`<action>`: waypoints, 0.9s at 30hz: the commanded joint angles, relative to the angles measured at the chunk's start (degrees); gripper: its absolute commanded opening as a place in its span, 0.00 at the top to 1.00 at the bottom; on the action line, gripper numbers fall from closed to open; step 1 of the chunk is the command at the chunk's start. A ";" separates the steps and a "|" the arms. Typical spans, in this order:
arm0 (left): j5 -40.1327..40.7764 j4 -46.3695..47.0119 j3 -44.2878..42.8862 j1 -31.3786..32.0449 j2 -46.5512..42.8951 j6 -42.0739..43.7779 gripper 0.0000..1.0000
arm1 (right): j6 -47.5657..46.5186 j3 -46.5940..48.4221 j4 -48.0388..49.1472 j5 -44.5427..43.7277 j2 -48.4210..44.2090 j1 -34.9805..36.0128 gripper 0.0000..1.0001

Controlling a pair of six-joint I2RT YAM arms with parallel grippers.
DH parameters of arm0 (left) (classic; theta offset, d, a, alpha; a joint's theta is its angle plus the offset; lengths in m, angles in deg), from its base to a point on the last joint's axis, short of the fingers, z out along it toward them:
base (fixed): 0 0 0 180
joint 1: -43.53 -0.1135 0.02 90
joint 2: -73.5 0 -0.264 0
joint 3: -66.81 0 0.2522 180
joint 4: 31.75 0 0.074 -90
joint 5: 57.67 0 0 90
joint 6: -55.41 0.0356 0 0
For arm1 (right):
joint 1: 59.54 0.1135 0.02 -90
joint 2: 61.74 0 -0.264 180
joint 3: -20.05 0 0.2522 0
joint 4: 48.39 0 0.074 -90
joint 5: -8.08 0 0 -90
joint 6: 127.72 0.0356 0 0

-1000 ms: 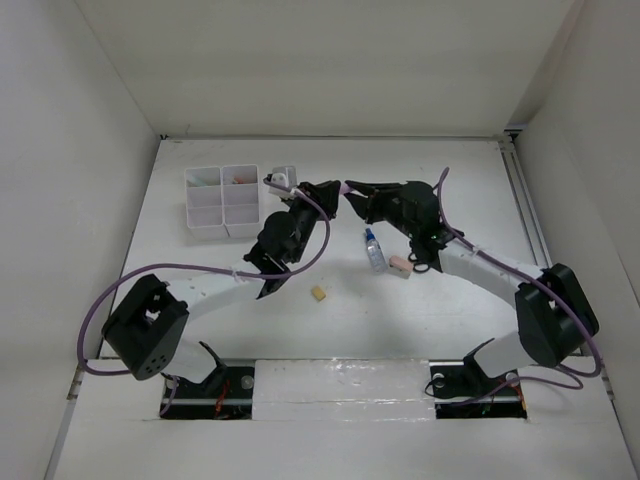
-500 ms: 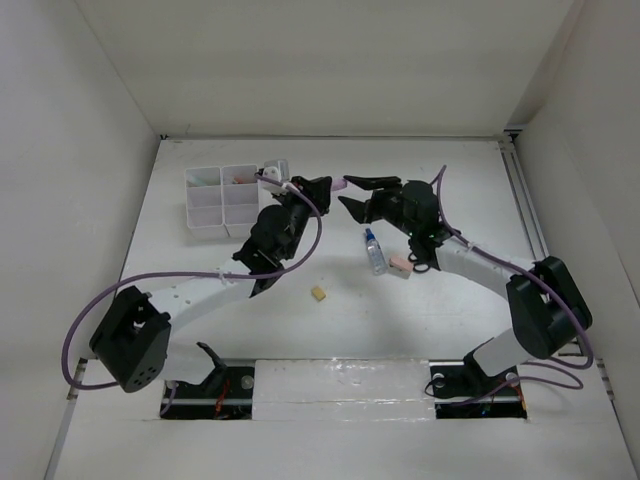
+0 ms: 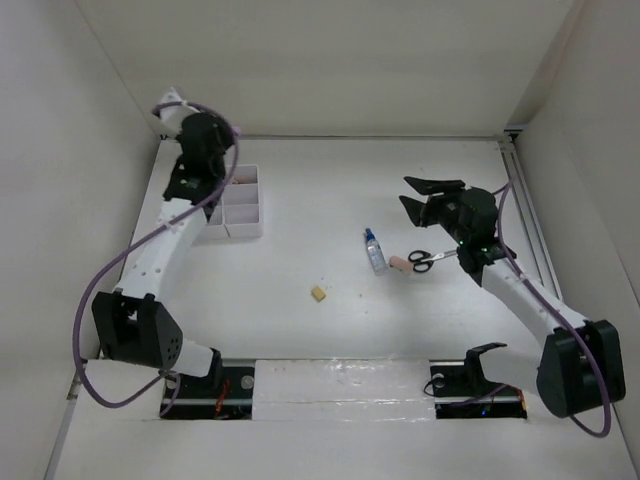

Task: Sort the stationery into containers
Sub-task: Place the pen in the storage box.

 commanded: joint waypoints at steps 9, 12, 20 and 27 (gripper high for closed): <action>-10.37 -28.29 -13.79 -20.73 6.38 -4.09 1.00 | -17.27 -3.46 -11.66 -0.74 -10.40 -3.69 0.42; -10.37 -27.32 -13.18 -20.73 7.88 -4.08 1.00 | -19.64 -4.17 -11.66 2.51 -10.41 -4.92 0.42; -8.00 -24.00 -11.42 -20.73 11.40 -4.79 1.00 | -23.33 -8.91 -9.03 5.94 -12.16 -6.94 0.42; -7.47 -21.08 -10.88 -20.73 14.21 -5.93 1.00 | -24.56 -10.76 -8.49 7.00 -14.27 -8.87 0.42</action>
